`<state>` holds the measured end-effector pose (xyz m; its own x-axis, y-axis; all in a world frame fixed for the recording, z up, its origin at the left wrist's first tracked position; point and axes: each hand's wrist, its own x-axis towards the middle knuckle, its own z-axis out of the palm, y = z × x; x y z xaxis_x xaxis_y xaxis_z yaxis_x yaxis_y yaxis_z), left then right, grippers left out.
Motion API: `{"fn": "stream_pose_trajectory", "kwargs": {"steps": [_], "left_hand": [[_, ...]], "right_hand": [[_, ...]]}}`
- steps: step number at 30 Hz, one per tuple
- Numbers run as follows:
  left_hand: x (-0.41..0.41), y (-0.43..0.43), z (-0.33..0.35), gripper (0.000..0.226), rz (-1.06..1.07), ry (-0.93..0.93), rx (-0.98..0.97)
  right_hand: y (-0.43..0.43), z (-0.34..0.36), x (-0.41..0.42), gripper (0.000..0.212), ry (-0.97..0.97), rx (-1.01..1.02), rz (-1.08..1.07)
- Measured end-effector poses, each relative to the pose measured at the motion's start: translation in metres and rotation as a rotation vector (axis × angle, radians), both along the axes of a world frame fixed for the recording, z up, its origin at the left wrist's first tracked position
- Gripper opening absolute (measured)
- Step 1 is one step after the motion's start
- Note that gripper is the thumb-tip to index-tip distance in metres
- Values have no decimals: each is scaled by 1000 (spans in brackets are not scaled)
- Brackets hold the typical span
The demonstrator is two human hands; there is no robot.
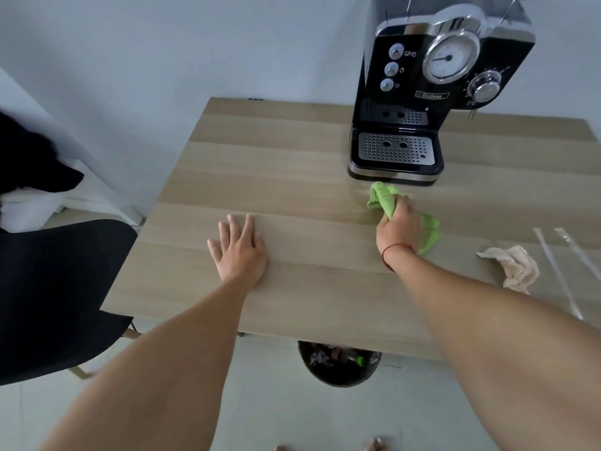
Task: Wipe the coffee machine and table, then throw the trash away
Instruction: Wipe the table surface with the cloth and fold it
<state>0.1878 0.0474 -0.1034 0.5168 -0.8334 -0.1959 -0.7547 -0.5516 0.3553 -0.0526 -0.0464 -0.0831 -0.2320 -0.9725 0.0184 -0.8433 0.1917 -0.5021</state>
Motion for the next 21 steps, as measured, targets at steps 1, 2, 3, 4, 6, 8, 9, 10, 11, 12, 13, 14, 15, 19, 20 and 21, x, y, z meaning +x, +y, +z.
{"fn": "stream_pose_trajectory", "kwargs": {"steps": [1, 2, 3, 4, 6, 8, 9, 10, 11, 12, 13, 14, 15, 19, 20, 21], "left_hand": [[-3, 0, -5, 52, 6, -37, 2], [-6, 0, -9, 51, 18, -71, -10], [-7, 1, -13, 51, 31, -96, -27], [-8, 1, -15, 51, 39, -113, -41], [-9, 0, -17, 51, 41, -119, -41], [-9, 0, -16, 52, 38, -121, -35], [-9, 0, -15, 52, 34, -124, -34], [-9, -1, -15, 52, 30, -124, -30], [-8, 0, -15, 52, 26, -123, -23], [-8, 0, -14, 52, 22, -122, -16], [-8, 0, -14, 52, 17, -119, -13], [-7, 0, -13, 52, 10, -109, -10], [-6, 0, -10, 52, 1, -91, -6], [-6, 15, 4, 53, -39, 51, 38], [-10, 23, 7, 53, -40, 74, 62], [-17, 32, 9, 53, -44, 85, 92]], "right_hand": [[-7, -6, 6, 40, 11, 77, 37], [-12, -12, 15, 42, 29, 129, 109], [-16, -19, 24, 43, 45, 136, 197], [-20, -24, 35, 41, 48, 117, 284], [-22, -26, 56, 40, 26, 105, 428], [-15, -24, 75, 42, -17, 107, 535], [-9, -23, 83, 44, -47, 100, 569], [-1, -22, 89, 45, -83, 98, 586], [7, -20, 92, 46, -129, 97, 588], [16, -18, 94, 45, -177, 97, 577], [26, -16, 95, 44, -224, 110, 556], [36, -12, 95, 43, -273, 137, 531], [46, -9, 95, 42, -321, 165, 508], [95, -4, 91, 53, -434, 268, 454], [101, -1, 89, 53, -448, 276, 444], [101, 3, 86, 48, -451, 284, 435]]}}
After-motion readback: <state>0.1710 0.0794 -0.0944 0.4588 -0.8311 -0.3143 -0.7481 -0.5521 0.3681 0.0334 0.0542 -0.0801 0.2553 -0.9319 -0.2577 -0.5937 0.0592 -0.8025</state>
